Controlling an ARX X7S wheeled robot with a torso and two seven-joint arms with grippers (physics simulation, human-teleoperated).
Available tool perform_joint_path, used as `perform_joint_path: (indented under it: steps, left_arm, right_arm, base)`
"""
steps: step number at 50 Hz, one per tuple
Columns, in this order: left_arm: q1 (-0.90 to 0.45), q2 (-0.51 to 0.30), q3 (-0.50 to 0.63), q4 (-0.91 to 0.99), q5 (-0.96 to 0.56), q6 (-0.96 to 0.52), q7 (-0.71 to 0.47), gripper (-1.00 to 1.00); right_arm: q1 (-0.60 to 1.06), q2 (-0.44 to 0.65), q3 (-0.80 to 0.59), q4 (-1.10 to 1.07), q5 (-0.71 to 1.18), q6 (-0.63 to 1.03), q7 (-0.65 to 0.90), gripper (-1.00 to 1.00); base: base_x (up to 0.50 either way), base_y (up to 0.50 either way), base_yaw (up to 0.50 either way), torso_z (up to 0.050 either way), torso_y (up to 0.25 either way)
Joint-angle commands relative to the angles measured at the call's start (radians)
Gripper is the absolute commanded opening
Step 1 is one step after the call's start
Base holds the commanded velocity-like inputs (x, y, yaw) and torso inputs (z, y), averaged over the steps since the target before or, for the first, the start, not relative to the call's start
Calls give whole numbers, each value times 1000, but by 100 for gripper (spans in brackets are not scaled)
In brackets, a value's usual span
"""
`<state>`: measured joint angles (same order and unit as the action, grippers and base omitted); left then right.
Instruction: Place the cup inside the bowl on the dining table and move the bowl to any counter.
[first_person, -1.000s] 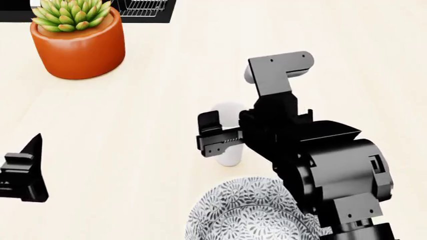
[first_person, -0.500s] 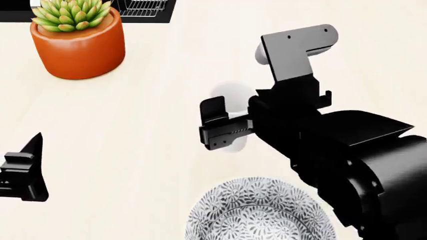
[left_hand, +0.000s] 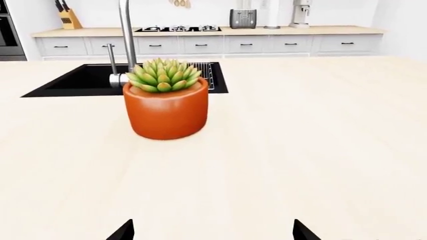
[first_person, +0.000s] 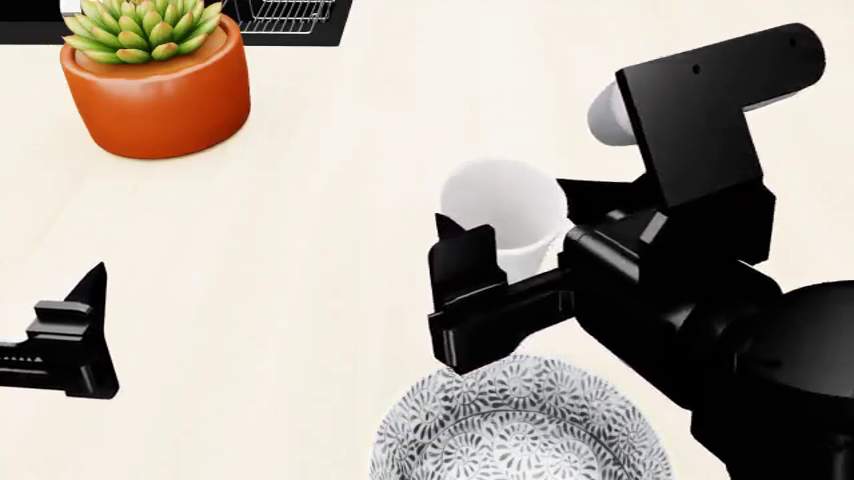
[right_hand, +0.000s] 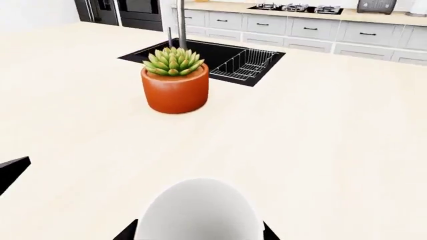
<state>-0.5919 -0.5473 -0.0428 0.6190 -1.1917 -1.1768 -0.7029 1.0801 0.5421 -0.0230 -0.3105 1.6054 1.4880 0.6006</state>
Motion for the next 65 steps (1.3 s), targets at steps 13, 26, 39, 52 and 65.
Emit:
perform_joint_path:
  steps: [13,26,39,52,65]
  left_arm:
    - [-40,13,32,-8,-9,-7,-27,100]
    - [-17,-5,14,2,-27,3,-25,100]
    - [-22,-15,9,8,-51,-2,-39,100]
    - [-43,-6,32,-1,-47,1,-42,100]
    - [-39,-11,38,-3,-45,11,-39,100]
  right_arm:
    - [-100,333,41,-210,637,-150,325,-100]
    - [-178,300,38,-243,584,-134,316,-100]
    - [-338,228,85,-270,478,-96,260,-100]
    - [-362,220,91,-254,421,-85,229,-100]
    - [-359,235,69,-260,430,-104,233,100]
  base:
    - [0,0,0,0,0]
    - [0,0,0,0,0]
    - [0,0,0,0,0]
    - [0,0,0,0,0]
    - [0,0,0,0,0]
